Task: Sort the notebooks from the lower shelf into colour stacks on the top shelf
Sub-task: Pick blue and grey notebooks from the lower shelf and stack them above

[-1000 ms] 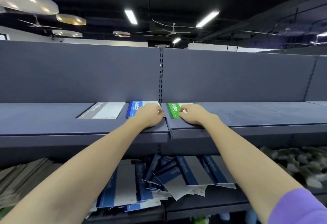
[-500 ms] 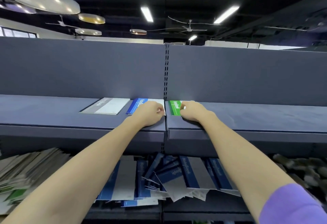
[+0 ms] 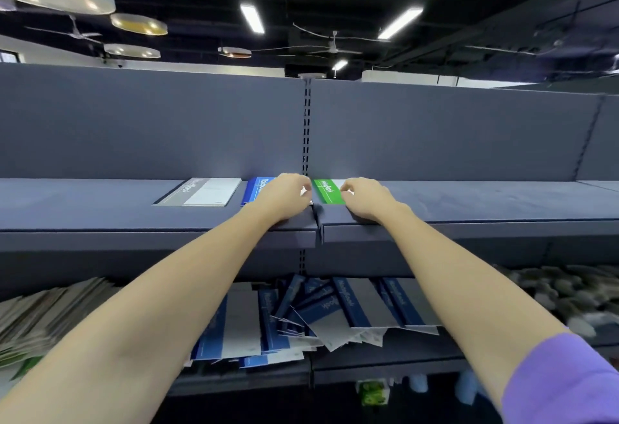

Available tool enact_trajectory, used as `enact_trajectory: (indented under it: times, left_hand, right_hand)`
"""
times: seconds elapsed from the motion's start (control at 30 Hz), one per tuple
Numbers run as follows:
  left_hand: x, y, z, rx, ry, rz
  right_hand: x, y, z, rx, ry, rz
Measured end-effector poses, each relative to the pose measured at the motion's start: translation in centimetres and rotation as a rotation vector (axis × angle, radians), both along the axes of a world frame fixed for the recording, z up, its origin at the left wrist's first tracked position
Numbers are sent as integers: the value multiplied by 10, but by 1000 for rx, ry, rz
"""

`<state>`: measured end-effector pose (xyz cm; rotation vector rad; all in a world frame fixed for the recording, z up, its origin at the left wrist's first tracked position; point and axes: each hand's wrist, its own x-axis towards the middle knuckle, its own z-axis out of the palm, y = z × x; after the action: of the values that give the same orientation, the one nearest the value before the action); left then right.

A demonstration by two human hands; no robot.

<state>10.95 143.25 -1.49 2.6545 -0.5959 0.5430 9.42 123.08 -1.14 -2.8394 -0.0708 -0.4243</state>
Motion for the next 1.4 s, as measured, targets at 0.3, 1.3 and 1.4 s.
enact_trajectory:
  times: [0.3, 1.3, 1.4]
  left_hand:
    - [-62, 1, 5, 13, -88, -275]
    - [-68, 190, -254, 238, 370, -103]
    - [-65, 175, -261, 281, 416, -76]
  right_hand:
    - [-66, 26, -20, 176, -263, -225]
    - [-80, 193, -258, 188, 357, -20]
    - [-72, 175, -264, 140, 327, -62]
